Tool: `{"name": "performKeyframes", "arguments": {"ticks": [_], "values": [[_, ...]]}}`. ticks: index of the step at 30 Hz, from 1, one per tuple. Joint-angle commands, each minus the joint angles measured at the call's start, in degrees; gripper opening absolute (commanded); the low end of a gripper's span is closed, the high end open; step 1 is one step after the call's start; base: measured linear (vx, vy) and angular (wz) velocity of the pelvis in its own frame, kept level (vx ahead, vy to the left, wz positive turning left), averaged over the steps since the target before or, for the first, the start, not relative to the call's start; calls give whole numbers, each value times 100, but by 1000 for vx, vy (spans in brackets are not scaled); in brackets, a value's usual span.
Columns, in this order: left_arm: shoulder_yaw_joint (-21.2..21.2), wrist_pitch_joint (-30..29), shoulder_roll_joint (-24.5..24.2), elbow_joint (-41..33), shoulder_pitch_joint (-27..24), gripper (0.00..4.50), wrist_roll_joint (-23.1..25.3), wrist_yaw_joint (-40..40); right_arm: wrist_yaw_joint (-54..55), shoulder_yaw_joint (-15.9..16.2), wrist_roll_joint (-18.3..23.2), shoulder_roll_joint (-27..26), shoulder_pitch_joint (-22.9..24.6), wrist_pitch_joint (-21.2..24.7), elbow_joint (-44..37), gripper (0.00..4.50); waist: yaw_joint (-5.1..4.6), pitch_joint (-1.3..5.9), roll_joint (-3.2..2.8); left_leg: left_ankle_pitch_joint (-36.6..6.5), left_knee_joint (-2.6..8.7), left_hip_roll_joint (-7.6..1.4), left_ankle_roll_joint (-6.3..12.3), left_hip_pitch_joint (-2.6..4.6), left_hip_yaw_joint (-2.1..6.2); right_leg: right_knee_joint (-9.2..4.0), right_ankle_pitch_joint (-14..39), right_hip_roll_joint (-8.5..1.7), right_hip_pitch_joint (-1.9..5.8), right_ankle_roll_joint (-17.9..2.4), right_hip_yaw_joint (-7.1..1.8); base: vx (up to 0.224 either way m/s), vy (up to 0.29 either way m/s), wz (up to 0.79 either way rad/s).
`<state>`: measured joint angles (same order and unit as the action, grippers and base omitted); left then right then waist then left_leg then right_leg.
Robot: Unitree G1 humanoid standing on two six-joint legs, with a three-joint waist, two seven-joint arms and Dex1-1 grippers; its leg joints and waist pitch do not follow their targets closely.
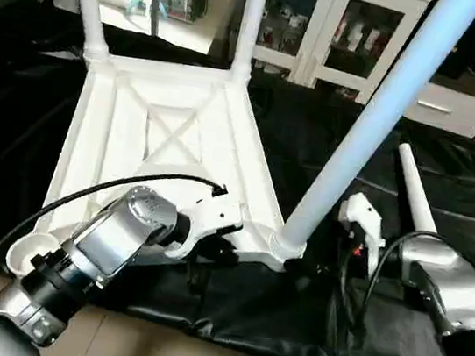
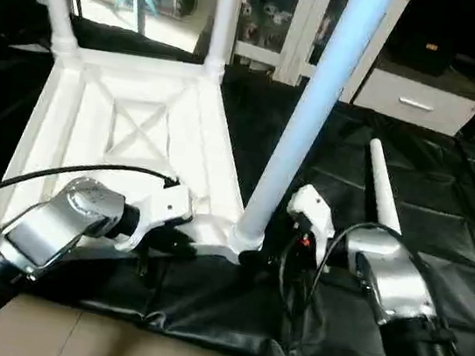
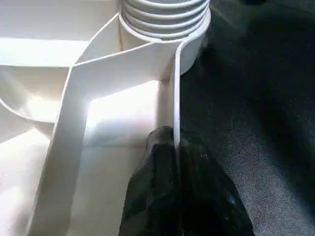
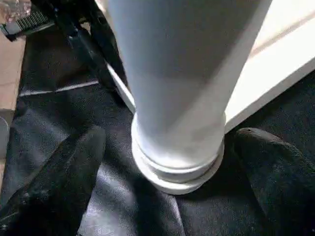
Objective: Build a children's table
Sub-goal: Rotate leg to tighten
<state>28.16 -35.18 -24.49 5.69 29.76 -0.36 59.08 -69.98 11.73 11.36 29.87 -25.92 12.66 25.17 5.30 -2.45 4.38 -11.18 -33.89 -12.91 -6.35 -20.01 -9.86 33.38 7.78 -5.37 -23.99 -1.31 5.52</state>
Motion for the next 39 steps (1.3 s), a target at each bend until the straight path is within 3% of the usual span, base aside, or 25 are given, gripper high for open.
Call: {"name": "performKeyframes", "arguments": {"ticks": [1,5,9,10,14,15,20,21,26,35,38,39], "values": [[214,-75,31,-190,-50,0,-114,195,16,37,-142,25,-102,-197,133,448,-14,343,6,-1043,408,-45,224,-4,-51,-298,1696,-254,317,-953,-234,0,0,0],[228,-82,7,-220,-65,0,-97,210,-48,22,-115,-3,-114,-217,160,448,-2,351,7,-916,396,-41,258,-5,-55,-257,1461,-244,328,-1020,-249,0,0,0],[234,-96,-3,-236,-67,0,-78,226,-150,3,-69,-36,-154,-329,266,448,1,338,20,-1017,391,-36,252,-21,-52,-278,1736,-257,332,-959,-251,0,0,0],[234,-96,-3,-236,-67,0,-78,226,-150,3,-69,-36,-154,-329,266,421,2,341,24,-1018,389,-35,245,-25,-50,-278,1764,-256,334,-945,-250,0,0,0],[255,-122,-16,-253,-71,0,-74,228,-245,-16,-48,-67,-156,-378,330,407,-4,342,17,-1047,391,-41,225,-19,-42,-283,1829,-253,326,-899,-247,0,0,0],[258,-123,-18,-252,-73,0,-72,230,-267,-11,-43,-69,-148,-384,332,378,-7,345,21,-1017,391,-41,234,-22,-42,-273,1755,-246,329,-920,-247,0,0,0],[268,-133,-34,-256,-77,0,-68,245,-298,-22,-32,-96,-153,-418,372,367,-5,351,21,-952,385,-37,246,-26,-46,-255,1603,-242,338,-986,-248,0,0,0],[269,-134,-39,-258,-78,0,-67,248,-304,-22,-29,-98,-153,-417,370,337,-4,352,22,-947,384,-37,248,-25,-46,-253,1606,-245,339,-991,-249,0,0,0],[279,-149,-55,-271,-84,0,-66,259,-371,-9,-27,-117,-155,-426,386,293,-3,348,19,-991,388,-41,240,-22,-43,-259,1676,-246,337,-977,-247,0,0,0],[290,-171,-76,-284,-90,0,-62,268,-416,34,-51,-134,-77,-410,345,272,-2,352,19,-939,383,-37,242,-27,-44,-249,1593,-242,342,-996,-249,0,0,0],[230,-147,4,-191,-74,0,-49,136,63,-48,-165,-263,-62,-437,440,272,-5,346,12,-979,389,-36,209,-22,-43,-261,1673,-246,336,-976,-250,0,0,0],[62,-158,248,16,-12,0,-26,-215,829,-90,-438,-430,-103,-394,707,271,-20,338,7,-1033,393,-33,168,-28,-41,-271,1763,-244,329,-942,-248,0,0,0]]}}
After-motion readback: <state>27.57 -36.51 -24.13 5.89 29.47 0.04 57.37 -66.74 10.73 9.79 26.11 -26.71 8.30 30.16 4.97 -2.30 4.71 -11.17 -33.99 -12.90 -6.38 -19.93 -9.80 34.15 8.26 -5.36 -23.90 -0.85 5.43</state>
